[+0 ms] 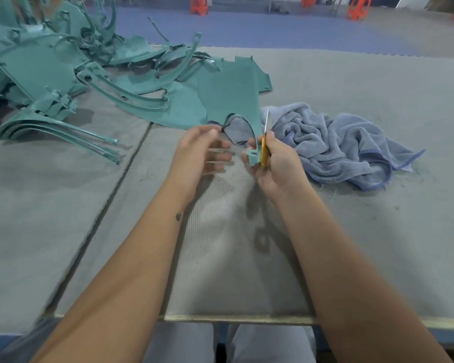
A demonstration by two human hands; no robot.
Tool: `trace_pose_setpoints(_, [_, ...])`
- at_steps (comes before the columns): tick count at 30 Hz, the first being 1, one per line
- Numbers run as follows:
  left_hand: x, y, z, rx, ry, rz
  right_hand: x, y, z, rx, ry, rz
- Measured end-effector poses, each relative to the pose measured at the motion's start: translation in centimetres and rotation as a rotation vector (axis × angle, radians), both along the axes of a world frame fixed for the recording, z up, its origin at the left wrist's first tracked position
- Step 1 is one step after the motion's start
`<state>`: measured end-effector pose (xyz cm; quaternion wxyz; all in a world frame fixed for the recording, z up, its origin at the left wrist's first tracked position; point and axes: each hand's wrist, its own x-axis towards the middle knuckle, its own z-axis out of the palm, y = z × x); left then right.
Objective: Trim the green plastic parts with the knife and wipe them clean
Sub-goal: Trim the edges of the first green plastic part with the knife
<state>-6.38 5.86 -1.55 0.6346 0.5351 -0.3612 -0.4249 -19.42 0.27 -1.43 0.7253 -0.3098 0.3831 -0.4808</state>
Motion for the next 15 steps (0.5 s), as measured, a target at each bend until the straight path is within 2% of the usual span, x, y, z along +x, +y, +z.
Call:
trace_pose_setpoints(2, [-0.92,0.36,-0.48,0.012,-0.247,-0.025,0.22,0.15,-0.27,-0.094,0.177,0.016])
trace_pose_setpoints(4, [-1.39,0.73,-0.70,0.015,-0.362,-0.064,0.33,0.33,-0.37,-0.182,0.278,0.070])
trace_pose_setpoints(9, [-1.25,1.00,-0.57,-0.057,-0.244,-0.179,0.55,0.84,-0.53,-0.322,0.314,0.158])
trace_pose_setpoints(12, [-0.95,0.64,-0.86,-0.023,-0.392,-0.204,0.69,0.87,-0.78,-0.357,0.289,0.079])
trace_pose_setpoints(15, [-0.80,0.55,-1.04,0.023,-0.467,-0.230,0.55,0.51,-0.95,-0.414,0.347,-0.119])
